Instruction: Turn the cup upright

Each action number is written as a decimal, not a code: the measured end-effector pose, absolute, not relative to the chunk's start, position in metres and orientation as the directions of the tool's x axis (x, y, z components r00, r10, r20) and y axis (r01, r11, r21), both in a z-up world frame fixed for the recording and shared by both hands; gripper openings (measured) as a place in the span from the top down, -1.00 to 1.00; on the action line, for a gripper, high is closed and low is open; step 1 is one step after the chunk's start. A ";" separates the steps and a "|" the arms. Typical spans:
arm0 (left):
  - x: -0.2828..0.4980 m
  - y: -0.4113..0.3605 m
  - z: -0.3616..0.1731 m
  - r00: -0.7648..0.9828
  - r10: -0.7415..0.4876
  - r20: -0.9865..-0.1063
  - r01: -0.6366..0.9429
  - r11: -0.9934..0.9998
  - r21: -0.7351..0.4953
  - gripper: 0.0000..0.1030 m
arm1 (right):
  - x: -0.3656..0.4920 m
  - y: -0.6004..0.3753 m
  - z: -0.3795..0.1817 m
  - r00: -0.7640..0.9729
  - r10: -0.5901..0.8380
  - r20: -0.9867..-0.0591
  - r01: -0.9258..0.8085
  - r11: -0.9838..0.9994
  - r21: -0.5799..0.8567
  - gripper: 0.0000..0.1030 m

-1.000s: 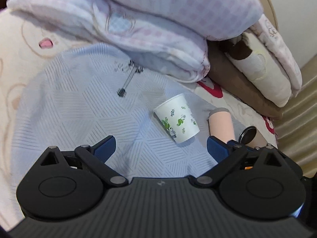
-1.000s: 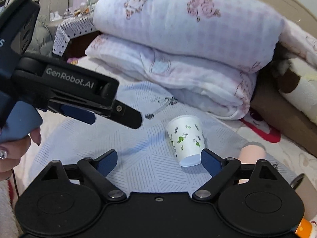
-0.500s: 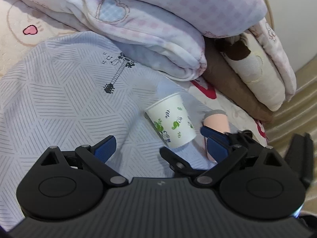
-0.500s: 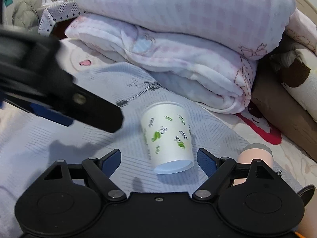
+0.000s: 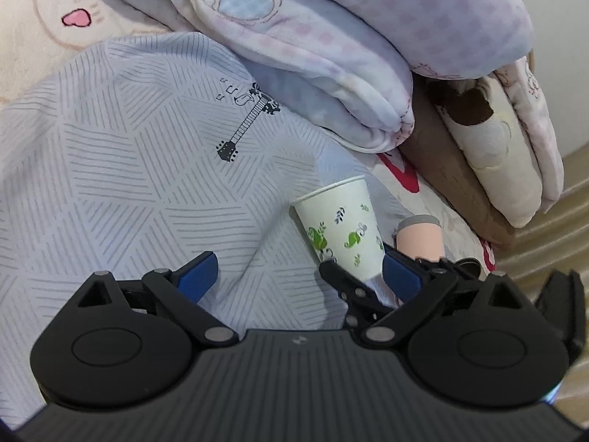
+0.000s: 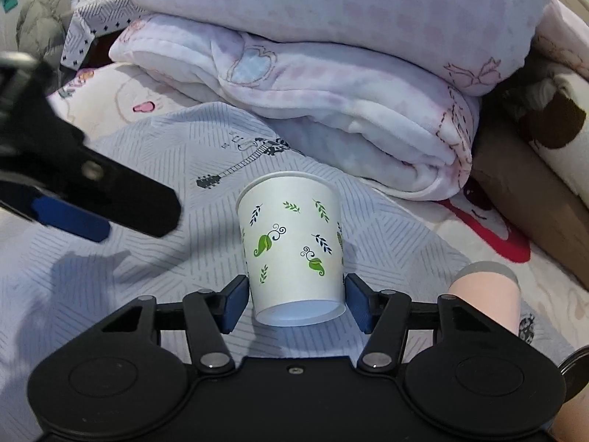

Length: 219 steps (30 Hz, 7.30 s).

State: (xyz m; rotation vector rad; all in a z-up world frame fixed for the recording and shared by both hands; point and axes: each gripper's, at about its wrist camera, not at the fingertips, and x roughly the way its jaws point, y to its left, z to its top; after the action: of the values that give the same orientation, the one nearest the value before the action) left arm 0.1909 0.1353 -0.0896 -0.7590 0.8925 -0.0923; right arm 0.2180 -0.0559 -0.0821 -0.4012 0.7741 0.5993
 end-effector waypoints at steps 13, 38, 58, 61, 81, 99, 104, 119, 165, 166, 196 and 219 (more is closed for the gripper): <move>0.189 0.103 -0.087 0.575 -0.487 -0.657 -0.161 0.720 -0.675 -0.70 | 0.178 -0.073 -0.067 0.548 0.360 -0.755 -0.586 0.809 -0.040 -0.20; 0.138 0.043 -0.093 0.387 -0.607 -0.694 -0.074 0.730 -0.680 -0.71 | 0.096 -0.129 -0.049 0.543 0.258 -0.799 -0.388 0.921 0.034 -0.21; 0.150 0.036 -0.112 0.337 -0.618 -0.711 -0.089 0.731 -0.677 -0.23 | 0.098 -0.157 -0.071 0.359 0.442 -0.822 -0.291 0.890 0.351 -0.21; 0.150 0.035 -0.112 0.336 -0.615 -0.713 -0.076 0.737 -0.672 -0.20 | 0.098 -0.157 -0.071 0.338 0.462 -0.820 -0.298 0.879 0.372 -0.22; 0.147 0.002 -0.068 0.474 -0.500 -0.725 0.254 0.866 -0.432 -0.16 | 0.109 -0.148 -0.056 0.471 0.456 -0.756 -0.460 0.857 0.230 -0.29; 0.139 0.003 -0.053 0.627 -0.417 -0.658 0.283 0.909 -0.305 -0.05 | 0.105 -0.126 -0.069 0.707 0.347 -0.616 -0.438 0.899 0.003 -0.28; 0.143 0.008 -0.060 0.638 -0.375 -0.673 0.240 0.927 -0.289 -0.04 | 0.103 -0.108 -0.079 0.769 0.333 -0.546 -0.460 0.881 -0.112 -0.28; 0.146 0.007 -0.074 0.617 -0.350 -0.705 0.219 0.937 -0.273 -0.01 | 0.101 -0.099 -0.099 0.801 0.314 -0.509 -0.472 0.854 -0.216 -0.28; 0.011 0.036 0.038 0.725 -0.129 -0.676 0.065 0.991 -0.119 -0.42 | 0.006 -0.167 0.032 0.776 0.250 -0.580 -0.261 0.963 0.066 -0.59; 0.007 0.037 0.039 0.731 -0.129 -0.670 0.065 0.991 -0.120 -0.43 | 0.003 -0.170 0.035 0.777 0.252 -0.576 -0.255 0.964 0.077 -0.60; -0.034 0.034 0.019 0.864 -0.028 -0.502 -0.001 0.998 -0.057 -0.89 | -0.055 -0.185 0.023 0.899 0.068 -0.433 -0.053 0.997 0.047 -0.95; -0.027 0.030 0.009 0.817 -0.010 -0.577 -0.034 0.997 -0.066 -1.00 | -0.051 -0.195 0.015 0.886 0.040 -0.462 -0.018 0.998 0.052 -0.99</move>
State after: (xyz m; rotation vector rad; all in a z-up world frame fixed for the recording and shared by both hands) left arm -0.0270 0.0302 0.0094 -0.0742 0.6148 0.0131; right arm -0.0513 -0.1953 0.0152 0.0468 0.4814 0.0298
